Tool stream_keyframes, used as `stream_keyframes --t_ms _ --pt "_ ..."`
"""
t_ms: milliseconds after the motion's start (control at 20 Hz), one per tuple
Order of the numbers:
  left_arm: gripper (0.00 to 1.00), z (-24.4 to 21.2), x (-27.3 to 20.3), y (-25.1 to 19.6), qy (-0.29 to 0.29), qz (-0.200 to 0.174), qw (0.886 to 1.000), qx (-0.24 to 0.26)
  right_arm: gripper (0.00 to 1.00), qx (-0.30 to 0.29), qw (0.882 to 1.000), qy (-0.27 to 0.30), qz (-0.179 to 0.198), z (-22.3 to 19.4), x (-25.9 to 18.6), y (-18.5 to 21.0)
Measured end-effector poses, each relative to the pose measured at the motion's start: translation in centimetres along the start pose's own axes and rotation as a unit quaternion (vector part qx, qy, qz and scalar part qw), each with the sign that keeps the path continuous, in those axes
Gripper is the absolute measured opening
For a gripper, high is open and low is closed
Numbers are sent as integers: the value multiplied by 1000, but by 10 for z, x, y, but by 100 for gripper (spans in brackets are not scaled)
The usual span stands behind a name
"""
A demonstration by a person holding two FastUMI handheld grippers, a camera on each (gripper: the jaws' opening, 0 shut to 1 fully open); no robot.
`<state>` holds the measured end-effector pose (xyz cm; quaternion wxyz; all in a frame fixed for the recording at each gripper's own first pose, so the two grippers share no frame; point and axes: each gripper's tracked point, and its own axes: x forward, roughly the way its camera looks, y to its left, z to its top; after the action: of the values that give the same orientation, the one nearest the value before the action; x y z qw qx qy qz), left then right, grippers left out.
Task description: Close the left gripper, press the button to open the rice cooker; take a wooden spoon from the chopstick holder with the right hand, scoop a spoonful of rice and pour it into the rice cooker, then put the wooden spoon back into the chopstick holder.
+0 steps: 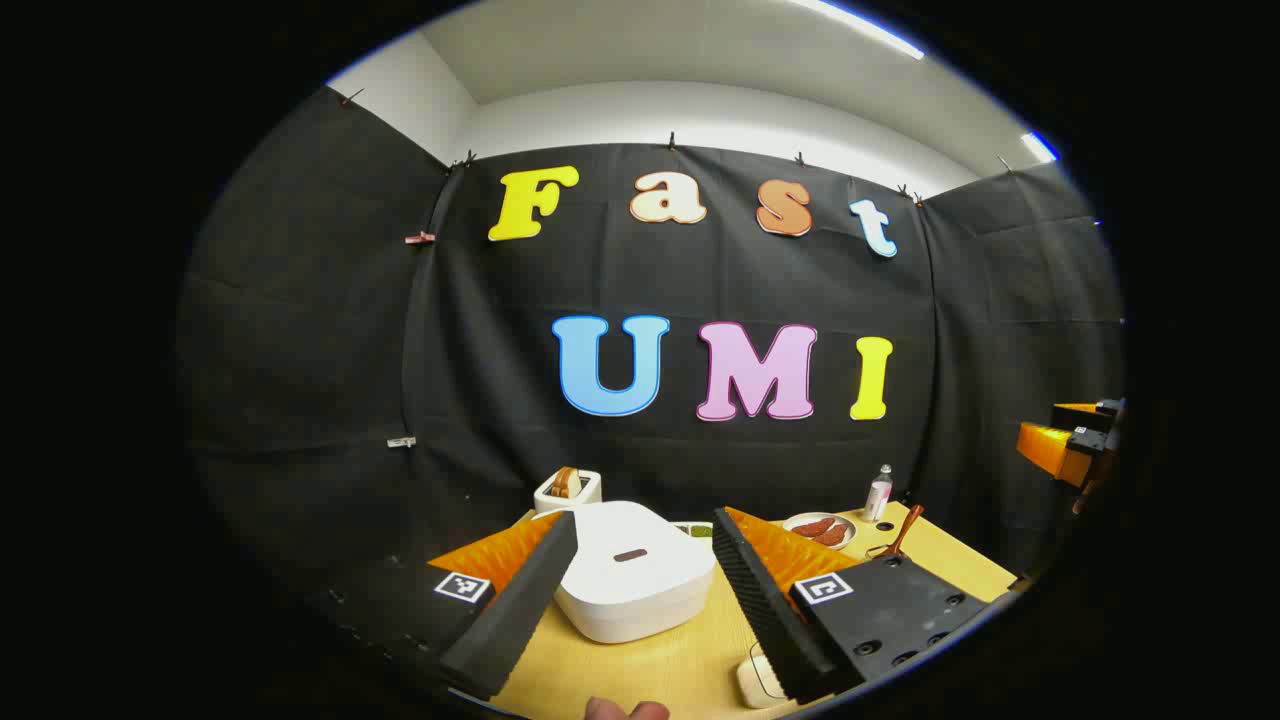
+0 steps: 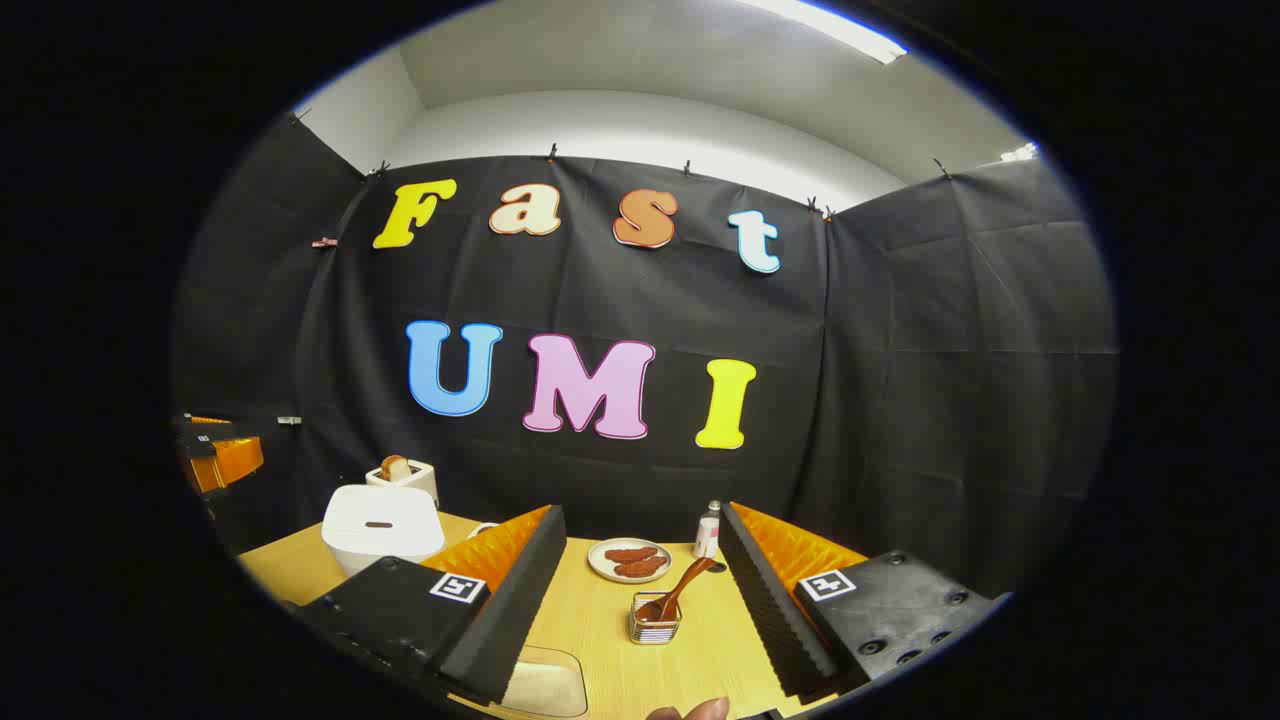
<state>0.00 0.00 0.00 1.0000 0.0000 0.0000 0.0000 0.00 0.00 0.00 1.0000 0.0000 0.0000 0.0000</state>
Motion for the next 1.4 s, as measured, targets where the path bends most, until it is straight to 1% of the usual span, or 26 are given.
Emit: stream_keyframes --t_ms 450,500,550,900,1050,1100,1150,1200,1300,1400 --pt "94 6 4 -6 -9 -8 1000 8 98 -4 1000 0 2 3 2 2" --pt "94 7 5 -5 -10 -9 1000 12 96 -3 1000 1 1 3 2 2" --pt "94 8 5 -6 -10 -9 1000 14 98 -3 1000 0 1 3 2 2" --pt "94 4 8 -6 -6 -13 1000 12 97 -1 1000 2 -2 3 0 1" --pt "93 3 13 -12 -2 -28 1000 10 97 -1 1000 2 -2 3 1 3" --pt "92 4 17 -9 -4 -27 1000 11 97 -2 1000 2 -3 3 1 2" --pt "76 5 21 -8 -5 -26 1000 15 98 -4 1000 1 -3 3 0 3" --pt "72 3 23 -8 -3 -26 999 20 98 -6 1000 1 -3 4 1 4" --pt "44 -3 32 -8 10 -32 999 27 98 -9 1000 -2 -7 6 2 2" --pt "15 -15 39 -10 28 -44 998 20 97 -11 1000 -1 -8 5 3 4"
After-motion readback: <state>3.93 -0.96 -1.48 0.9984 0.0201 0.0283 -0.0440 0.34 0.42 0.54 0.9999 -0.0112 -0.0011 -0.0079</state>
